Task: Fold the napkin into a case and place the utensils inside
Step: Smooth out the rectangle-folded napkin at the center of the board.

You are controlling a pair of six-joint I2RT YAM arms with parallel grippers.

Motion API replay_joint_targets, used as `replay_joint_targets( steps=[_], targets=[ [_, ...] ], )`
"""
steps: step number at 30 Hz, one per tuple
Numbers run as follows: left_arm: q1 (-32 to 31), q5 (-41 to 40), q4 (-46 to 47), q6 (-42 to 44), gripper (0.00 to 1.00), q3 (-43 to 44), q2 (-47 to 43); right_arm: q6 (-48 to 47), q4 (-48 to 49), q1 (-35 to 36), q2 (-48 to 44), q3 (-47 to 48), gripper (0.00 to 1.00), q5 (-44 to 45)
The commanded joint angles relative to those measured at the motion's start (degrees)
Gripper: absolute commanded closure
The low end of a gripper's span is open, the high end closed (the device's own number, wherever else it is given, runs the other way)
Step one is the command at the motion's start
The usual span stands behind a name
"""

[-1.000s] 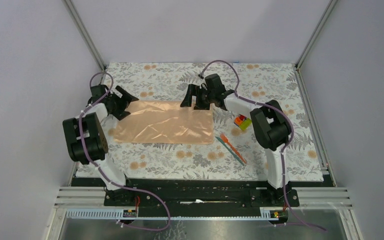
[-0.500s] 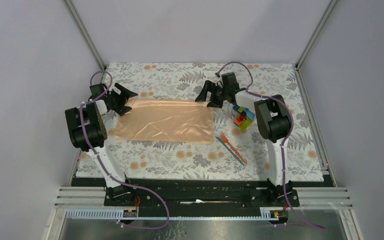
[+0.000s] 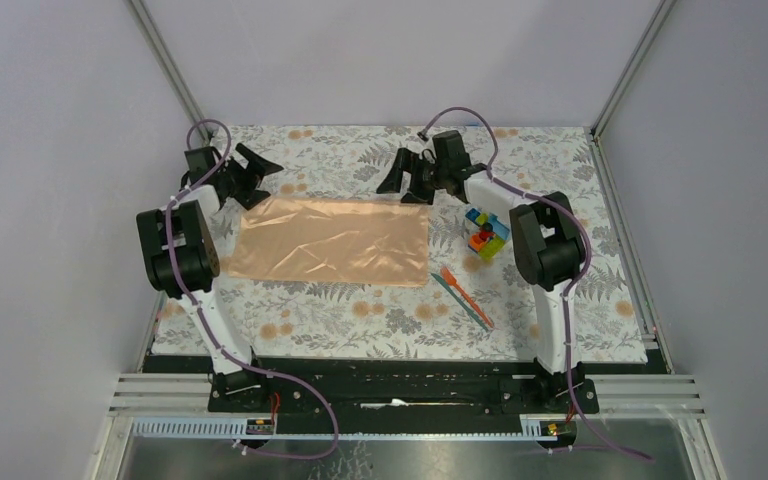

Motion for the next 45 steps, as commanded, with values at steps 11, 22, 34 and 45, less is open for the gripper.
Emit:
replay_joint_targets(
  steps=[11, 22, 34, 45],
  targets=[
    [5.0, -0.9, 1.0, 3.0, 0.01, 4.0, 8.4, 0.1, 3.4, -2.7, 4.9, -0.9, 0.00, 0.8],
    [5.7, -0.4, 2.2, 3.6, 0.01, 4.3, 11.1, -8.5, -6.4, -5.5, 4.8, -1.5, 0.00, 11.2],
    [5.6, 8.9, 8.4, -6.0, 0.01, 6.2, 3.4, -8.0, -12.3, -4.2, -3.7, 4.5, 0.00, 8.4],
    [5.4, 7.7, 7.3, -4.3, 0.01, 7.8, 10.2, -2.6, -5.8, -1.8, -0.1, 3.9, 0.00, 1.0]
  ],
)
